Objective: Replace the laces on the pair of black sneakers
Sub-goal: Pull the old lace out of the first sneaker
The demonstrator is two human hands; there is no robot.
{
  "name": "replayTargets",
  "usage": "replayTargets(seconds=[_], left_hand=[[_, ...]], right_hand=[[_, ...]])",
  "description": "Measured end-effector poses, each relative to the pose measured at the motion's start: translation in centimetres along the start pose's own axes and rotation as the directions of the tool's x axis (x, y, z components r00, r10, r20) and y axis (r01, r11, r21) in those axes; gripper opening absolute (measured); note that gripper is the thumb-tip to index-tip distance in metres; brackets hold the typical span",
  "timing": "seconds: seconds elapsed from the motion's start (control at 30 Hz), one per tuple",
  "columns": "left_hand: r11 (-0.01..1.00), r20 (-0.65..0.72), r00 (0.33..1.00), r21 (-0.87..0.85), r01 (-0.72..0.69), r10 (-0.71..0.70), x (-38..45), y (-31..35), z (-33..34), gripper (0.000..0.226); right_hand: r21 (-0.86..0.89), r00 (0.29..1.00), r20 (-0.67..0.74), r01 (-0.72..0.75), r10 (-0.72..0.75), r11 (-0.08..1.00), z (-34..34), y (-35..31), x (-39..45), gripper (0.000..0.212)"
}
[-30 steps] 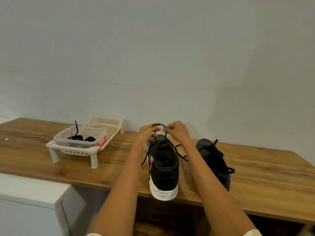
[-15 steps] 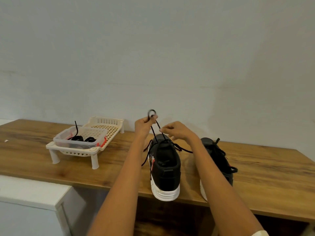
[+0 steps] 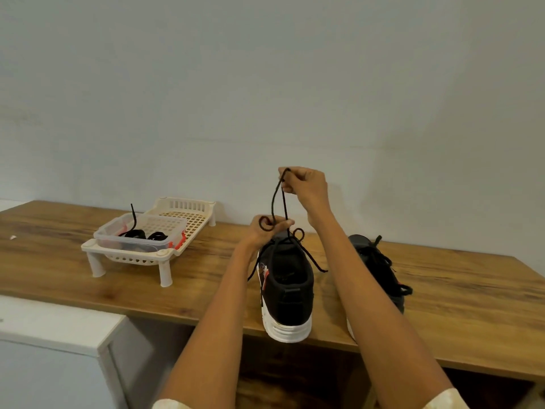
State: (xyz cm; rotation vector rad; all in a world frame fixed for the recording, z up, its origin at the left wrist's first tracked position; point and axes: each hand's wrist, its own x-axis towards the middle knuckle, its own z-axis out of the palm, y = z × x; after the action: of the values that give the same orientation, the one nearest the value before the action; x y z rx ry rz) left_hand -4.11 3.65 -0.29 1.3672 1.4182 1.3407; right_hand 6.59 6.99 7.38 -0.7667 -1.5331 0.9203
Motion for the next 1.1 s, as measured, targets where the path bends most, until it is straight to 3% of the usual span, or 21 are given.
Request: replayTargets(seconds=[0.07,0.17,0.2,0.27,0.3,0.37,0.43,0.5,0.6,0.7,0.83,0.9,1.0,1.07,1.1], left_hand=[[0.997,-0.106,0.993,-0.056,-0.06,0.054,-0.1,0.8,0.0,0.024],[0.973,-0.34,0.939,-0.197,-0.122,0.049,0.5,1.8,-0.6,0.024],[0.954,-0.382,0.924,-0.264,-0.144,0.034,0.8,2.2,-1.0,0.023],[0.912,-0.427,0.904,-0.368,-0.182,0.008,1.3,2.9,-1.5,0.022],[0.89,-0.442,0.897,-0.41,-0.197,-0.005,1.6,2.9,-1.7,0.022],[0.854,-0.445,0.896,-0.473,-0.217,-0.019,1.9,2.9,-1.6,0.023],[0.885,-0.41,0.912,-0.426,-0.189,-0.002,1.7,2.4,-1.3,0.023],[0.962,-0.272,0.961,-0.244,-0.119,0.05,1.3,1.0,-1.0,0.019],[0.997,0.073,0.995,0.024,-0.072,0.07,0.4,-0.8,-0.6,0.027],[0.995,0.147,0.988,0.073,-0.067,0.056,0.4,-0.8,-0.1,0.023],[0.977,-0.113,0.994,-0.214,-0.02,-0.005,0.6,-0.1,0.1,0.018],[0.954,-0.27,0.963,-0.294,-0.064,-0.019,1.0,0.5,-0.7,0.016],[0.883,-0.407,0.907,-0.459,-0.1,-0.109,2.0,1.3,-2.0,0.016],[0.897,-0.464,0.864,-0.441,-0.033,-0.196,2.3,0.7,-2.3,0.021],[0.937,-0.494,0.843,-0.347,0.036,-0.214,2.3,0.1,-2.3,0.022]], right_hand=[[-0.041,0.997,0.071,-0.024,0.027,0.999,-0.2,0.8,0.1,0.023],[-0.34,0.944,0.27,-0.092,0.191,0.936,-1.3,3.1,0.1,0.047],[-0.445,0.904,0.343,-0.084,0.256,0.892,-1.7,3.8,-0.1,0.045],[-0.564,0.823,0.439,-0.06,0.36,0.824,-2.1,4.9,-0.7,0.017],[-0.582,0.811,0.453,-0.047,0.371,0.812,-2.1,5.3,-1.1,0.007],[-0.609,0.859,0.407,0.002,0.311,0.793,-2.0,5.8,-1.0,0.017],[-0.589,0.934,0.289,0.001,0.209,0.808,-1.9,5.5,-0.7,0.015],[-0.424,0.983,0.142,-0.047,0.118,0.904,-1.6,4.2,-0.3,0.014],[-0.157,0.999,0.031,-0.025,0.031,0.987,-0.9,1.5,-0.2,0.014],[-0.03,1.0,0.026,0.012,-0.011,0.999,0.2,-0.3,-0.3,0.015],[-0.078,0.995,0.098,-0.006,0.013,0.997,0.3,0.6,-0.2,0.024],[-0.255,0.973,0.193,-0.073,0.124,0.964,-0.6,2.3,0.1,0.035],[-0.555,0.879,0.305,-0.147,0.365,0.819,-1.8,4.8,-0.1,0.038],[-0.686,0.827,0.353,-0.089,0.437,0.722,-2.0,5.8,-0.5,0.036],[-0.713,0.809,0.374,-0.062,0.453,0.699,-1.9,6.0,-0.7,0.036]])
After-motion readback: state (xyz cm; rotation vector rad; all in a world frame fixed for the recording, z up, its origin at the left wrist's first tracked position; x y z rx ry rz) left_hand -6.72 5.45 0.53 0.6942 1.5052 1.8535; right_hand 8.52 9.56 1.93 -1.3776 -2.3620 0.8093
